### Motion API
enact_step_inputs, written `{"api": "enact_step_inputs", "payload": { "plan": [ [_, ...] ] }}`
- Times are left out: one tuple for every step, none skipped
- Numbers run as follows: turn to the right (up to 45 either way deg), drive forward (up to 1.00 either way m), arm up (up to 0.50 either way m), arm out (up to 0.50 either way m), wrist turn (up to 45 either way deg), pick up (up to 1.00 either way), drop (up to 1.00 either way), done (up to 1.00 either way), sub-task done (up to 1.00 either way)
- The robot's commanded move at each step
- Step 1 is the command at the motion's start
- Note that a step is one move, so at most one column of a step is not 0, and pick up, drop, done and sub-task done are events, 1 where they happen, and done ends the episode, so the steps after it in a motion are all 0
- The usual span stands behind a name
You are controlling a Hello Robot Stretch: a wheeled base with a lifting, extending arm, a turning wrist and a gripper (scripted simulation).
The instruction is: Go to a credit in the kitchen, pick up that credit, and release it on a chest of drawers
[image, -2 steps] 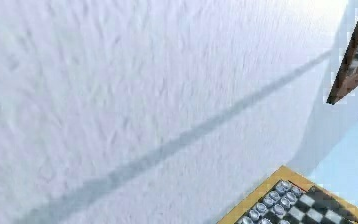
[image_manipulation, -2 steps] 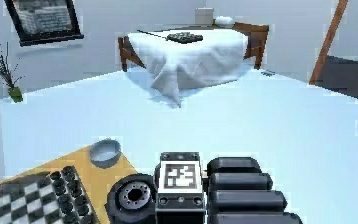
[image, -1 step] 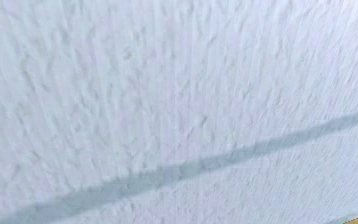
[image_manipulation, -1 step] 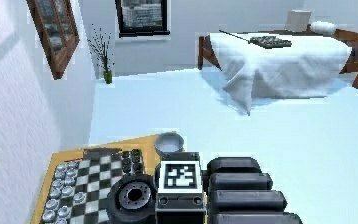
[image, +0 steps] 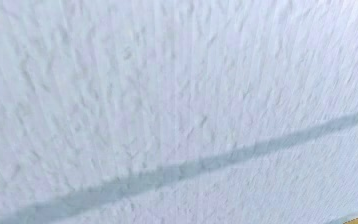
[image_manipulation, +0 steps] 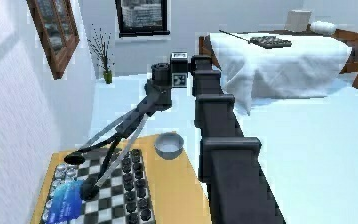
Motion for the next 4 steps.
{"api": "enact_step_inputs", "payload": {
  "plan": [
    [0.0, 0.0, 0.0, 0.0, 45.0, 0.0, 0.0, 0.0, 0.0],
    [0.0, 0.0, 0.0, 0.0, 39.0, 0.0, 0.0, 0.0, 0.0],
    [0.0, 0.0, -0.1, 0.0, 0.0, 0.0, 0.0, 0.0, 0.0],
    [0.0, 0.0, -0.32, 0.0, 0.0, 0.0, 0.0, 0.0, 0.0]
  ]
}}
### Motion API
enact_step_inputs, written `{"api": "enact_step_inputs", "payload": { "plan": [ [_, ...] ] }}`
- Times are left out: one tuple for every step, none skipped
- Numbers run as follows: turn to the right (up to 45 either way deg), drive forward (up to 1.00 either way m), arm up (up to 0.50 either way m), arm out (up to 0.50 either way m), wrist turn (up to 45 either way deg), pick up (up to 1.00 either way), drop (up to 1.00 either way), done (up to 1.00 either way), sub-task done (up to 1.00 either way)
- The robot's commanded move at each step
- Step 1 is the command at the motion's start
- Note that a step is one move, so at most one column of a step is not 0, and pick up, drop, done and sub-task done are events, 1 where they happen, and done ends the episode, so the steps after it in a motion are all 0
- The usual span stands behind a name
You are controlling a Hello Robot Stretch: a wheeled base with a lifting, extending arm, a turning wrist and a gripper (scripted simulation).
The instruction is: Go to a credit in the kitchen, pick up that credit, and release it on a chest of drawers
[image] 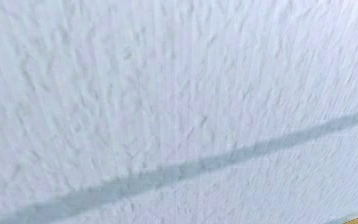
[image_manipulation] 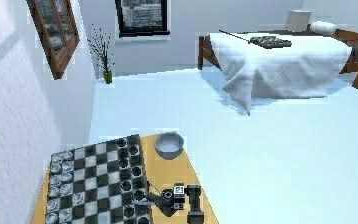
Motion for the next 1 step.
{"api": "enact_step_inputs", "payload": {
  "plan": [
    [0.0, 0.0, 0.0, 0.0, 0.0, 0.0, 1.0, 0.0, 0.0]
  ]
}}
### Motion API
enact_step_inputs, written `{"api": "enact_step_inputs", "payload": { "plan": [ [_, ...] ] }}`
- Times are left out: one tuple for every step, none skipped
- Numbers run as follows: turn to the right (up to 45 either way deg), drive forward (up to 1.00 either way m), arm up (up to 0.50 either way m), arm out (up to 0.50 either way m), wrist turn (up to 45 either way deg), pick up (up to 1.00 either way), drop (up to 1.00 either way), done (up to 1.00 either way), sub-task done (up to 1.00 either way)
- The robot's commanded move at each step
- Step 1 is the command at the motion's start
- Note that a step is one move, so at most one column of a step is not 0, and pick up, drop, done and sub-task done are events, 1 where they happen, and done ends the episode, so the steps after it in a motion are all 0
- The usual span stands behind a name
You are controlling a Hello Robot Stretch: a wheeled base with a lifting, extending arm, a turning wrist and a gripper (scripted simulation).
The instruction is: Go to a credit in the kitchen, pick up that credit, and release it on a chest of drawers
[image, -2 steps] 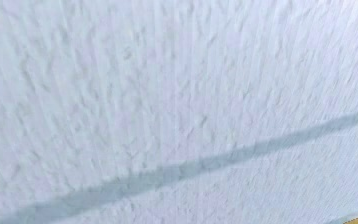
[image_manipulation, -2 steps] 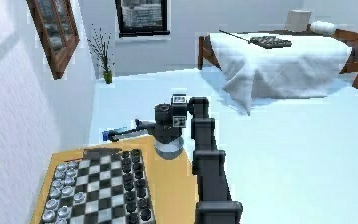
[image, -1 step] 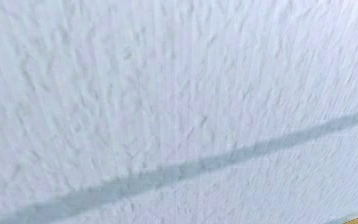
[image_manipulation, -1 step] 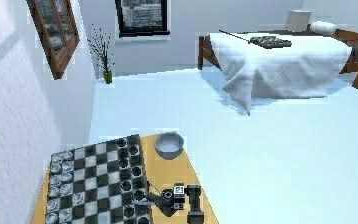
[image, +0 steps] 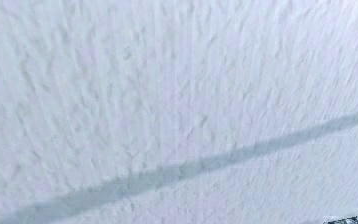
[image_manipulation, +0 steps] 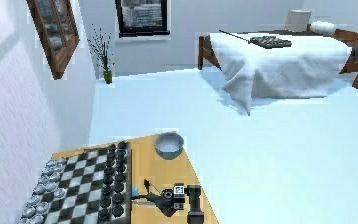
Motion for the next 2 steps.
{"api": "enact_step_inputs", "payload": {
  "plan": [
    [0.0, 0.0, 0.1, 0.0, 0.0, 0.0, 0.0, 0.0, 0.0],
    [0.0, 0.0, 0.0, -0.08, 0.0, 0.0, 0.0, 0.0, 0.0]
  ]
}}
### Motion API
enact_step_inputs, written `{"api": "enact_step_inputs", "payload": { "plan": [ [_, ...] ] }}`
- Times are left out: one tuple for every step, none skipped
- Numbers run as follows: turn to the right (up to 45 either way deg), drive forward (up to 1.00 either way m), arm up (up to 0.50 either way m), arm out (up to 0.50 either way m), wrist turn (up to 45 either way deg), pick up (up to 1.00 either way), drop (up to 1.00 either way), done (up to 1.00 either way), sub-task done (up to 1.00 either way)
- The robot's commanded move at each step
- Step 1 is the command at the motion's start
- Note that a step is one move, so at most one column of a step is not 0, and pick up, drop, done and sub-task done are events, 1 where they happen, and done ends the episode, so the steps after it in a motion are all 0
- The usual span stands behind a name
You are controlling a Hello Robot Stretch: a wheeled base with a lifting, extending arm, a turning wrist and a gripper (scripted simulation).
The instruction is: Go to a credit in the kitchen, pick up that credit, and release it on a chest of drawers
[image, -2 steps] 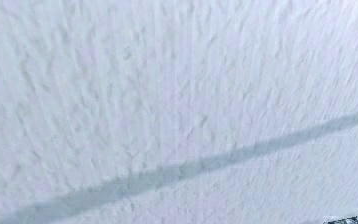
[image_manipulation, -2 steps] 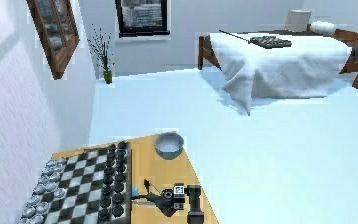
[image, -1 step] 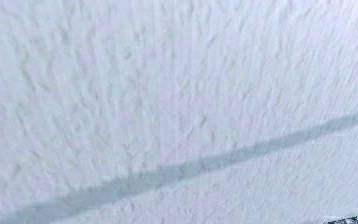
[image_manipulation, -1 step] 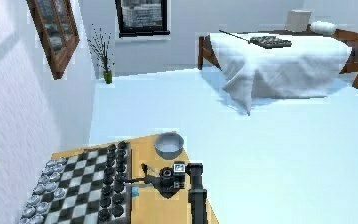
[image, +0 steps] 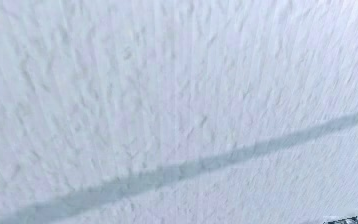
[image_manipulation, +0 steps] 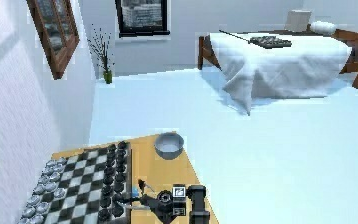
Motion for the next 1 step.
{"api": "enact_step_inputs", "payload": {
  "plan": [
    [0.0, 0.0, 0.0, 0.0, 0.0, 0.0, 0.0, 1.0, 0.0]
  ]
}}
